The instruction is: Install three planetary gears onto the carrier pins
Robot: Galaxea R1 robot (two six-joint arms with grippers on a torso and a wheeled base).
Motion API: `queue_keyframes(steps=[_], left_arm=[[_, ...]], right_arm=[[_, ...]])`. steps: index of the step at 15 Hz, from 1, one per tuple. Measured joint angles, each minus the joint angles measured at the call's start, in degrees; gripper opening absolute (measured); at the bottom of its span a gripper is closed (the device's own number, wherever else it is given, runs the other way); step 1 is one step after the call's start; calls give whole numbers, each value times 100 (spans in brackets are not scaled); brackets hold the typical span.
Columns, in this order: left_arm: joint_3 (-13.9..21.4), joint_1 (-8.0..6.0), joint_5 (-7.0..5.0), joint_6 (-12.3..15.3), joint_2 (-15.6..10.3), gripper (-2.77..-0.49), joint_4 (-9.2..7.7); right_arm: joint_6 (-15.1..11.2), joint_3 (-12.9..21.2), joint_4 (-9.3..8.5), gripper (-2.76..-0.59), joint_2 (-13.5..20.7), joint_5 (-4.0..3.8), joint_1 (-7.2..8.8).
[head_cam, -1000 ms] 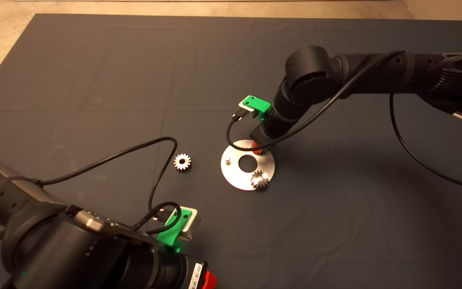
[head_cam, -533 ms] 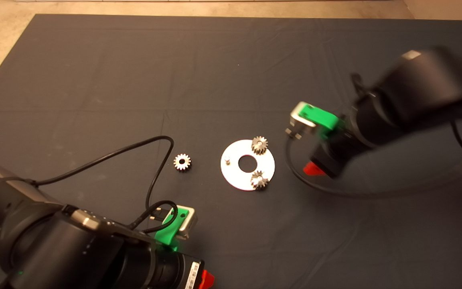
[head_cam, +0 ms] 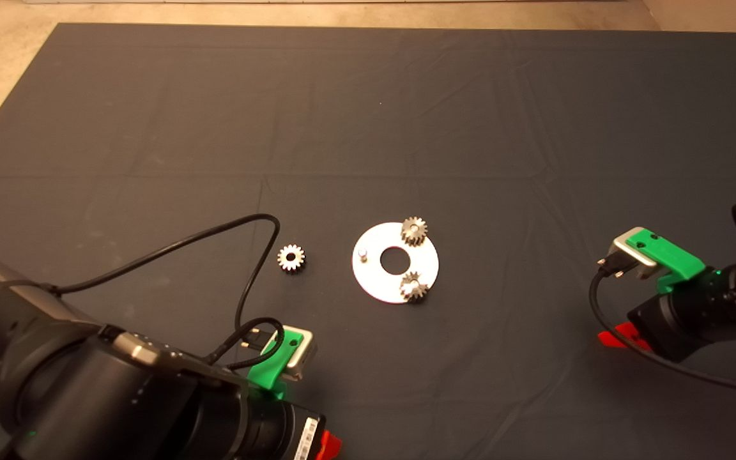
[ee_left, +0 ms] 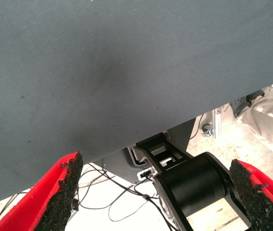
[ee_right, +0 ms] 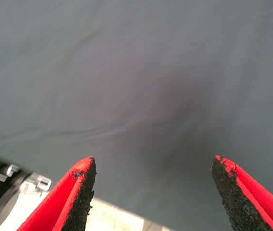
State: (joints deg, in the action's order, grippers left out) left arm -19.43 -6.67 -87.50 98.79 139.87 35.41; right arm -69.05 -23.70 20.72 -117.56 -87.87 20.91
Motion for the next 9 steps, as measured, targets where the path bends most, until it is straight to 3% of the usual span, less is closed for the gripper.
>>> queue_keyframes(steps=[4,6,8,9], left_arm=[[0,-32,0,-40,61,-109,-5],[0,-197,2,-122,104,-109,0],[0,-291,5,-511,87,-109,0],[0,-363,10,-871,39,-109,2]], right_arm=[[-93,69,5,-160,-107,16,-126],[-113,83,9,-160,-154,24,-141],[-123,105,9,-160,-159,16,-154],[-127,111,8,-160,-160,16,-171]])
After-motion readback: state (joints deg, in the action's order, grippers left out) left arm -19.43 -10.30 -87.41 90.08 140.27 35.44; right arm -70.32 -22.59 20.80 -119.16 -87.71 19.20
